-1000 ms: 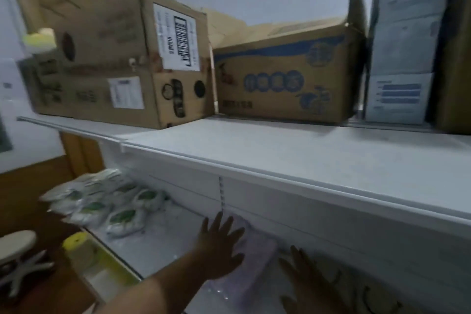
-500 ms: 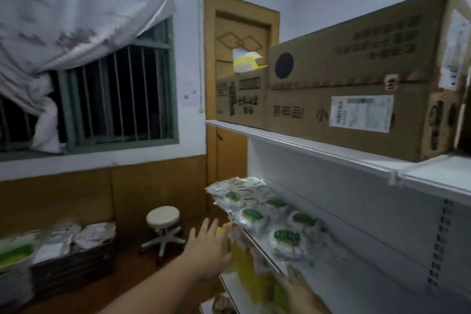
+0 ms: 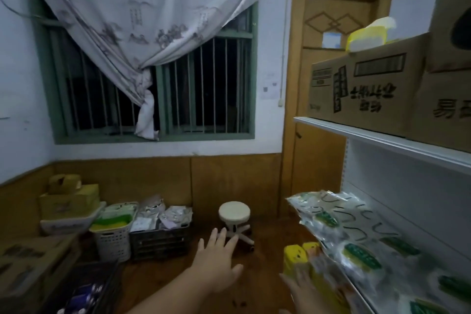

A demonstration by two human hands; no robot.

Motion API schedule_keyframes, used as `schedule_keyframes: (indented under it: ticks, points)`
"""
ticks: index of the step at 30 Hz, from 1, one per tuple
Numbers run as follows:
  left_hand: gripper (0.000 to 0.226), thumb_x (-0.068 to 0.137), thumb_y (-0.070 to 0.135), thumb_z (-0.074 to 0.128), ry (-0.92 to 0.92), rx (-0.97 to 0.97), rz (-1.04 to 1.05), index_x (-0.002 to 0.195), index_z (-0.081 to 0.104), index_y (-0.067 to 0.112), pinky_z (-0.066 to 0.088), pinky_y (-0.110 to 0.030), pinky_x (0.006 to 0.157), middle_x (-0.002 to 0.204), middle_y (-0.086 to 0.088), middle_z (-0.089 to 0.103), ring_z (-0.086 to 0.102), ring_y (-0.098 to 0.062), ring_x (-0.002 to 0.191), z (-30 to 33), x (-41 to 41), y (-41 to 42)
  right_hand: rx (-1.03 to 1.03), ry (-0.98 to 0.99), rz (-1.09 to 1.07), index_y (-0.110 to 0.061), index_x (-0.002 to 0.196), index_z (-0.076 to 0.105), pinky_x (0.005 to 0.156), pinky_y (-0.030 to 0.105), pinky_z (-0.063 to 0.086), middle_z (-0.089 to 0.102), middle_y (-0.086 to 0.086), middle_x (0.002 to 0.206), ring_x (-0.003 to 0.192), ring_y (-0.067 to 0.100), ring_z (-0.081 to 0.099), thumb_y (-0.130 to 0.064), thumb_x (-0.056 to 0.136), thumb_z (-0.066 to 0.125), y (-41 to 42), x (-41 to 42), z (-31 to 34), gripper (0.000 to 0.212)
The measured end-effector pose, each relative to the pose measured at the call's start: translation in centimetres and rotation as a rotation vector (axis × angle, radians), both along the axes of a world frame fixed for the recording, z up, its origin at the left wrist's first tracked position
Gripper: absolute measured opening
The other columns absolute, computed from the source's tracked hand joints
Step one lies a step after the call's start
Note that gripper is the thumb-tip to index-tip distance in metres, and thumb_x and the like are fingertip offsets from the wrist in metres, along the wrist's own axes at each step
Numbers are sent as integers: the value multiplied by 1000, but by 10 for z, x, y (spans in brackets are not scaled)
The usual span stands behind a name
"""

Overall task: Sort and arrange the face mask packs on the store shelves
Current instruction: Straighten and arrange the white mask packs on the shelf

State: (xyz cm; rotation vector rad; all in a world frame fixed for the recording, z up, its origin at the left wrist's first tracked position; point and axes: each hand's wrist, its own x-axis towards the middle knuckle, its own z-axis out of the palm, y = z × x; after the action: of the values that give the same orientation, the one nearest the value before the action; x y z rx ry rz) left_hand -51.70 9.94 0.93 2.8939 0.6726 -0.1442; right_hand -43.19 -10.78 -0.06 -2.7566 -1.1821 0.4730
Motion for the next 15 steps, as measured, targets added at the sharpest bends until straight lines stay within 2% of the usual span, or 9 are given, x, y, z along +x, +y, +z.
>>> schedule_keyframes:
  ticks: [2, 5, 7, 15]
  points:
    - [73, 93, 55, 39, -13, 12, 41, 153, 2, 35, -3, -52, 118, 162, 1, -10, -15, -24, 148, 5, 18, 18, -50, -72, 66, -26, 153, -3, 118, 41, 3, -9, 13, 160, 148, 29, -2, -39, 101, 38, 28, 22, 6, 67]
    - [71, 95, 54, 38, -27, 16, 72, 153, 2, 34, -2, -52, 119, 162, 0, -10, -15, -24, 148, 17, 53, 43, -121, -32, 104, -25, 152, -6, 118, 45, 4, -10, 11, 160, 148, 30, -3, -43, 99, 42, 61, 73, 13, 74]
    - [70, 95, 54, 37, -41, -2, 80, 153, 3, 34, -1, -52, 119, 162, 1, -10, -15, -24, 148, 25, 78, 59, -76, 39, 92, -24, 152, -7, 119, 41, 8, -11, 12, 160, 148, 30, -4, -44, 98, 43, 80, 110, 14, 77]
    - [70, 93, 56, 39, -52, -60, 44, 152, 4, 38, -3, -50, 117, 162, 3, -7, -12, -23, 148, 13, 181, 104, 53, 18, 16, -29, 153, 2, 119, 37, 10, -11, 11, 160, 148, 26, -6, -43, 94, 50, 117, 205, 7, 77]
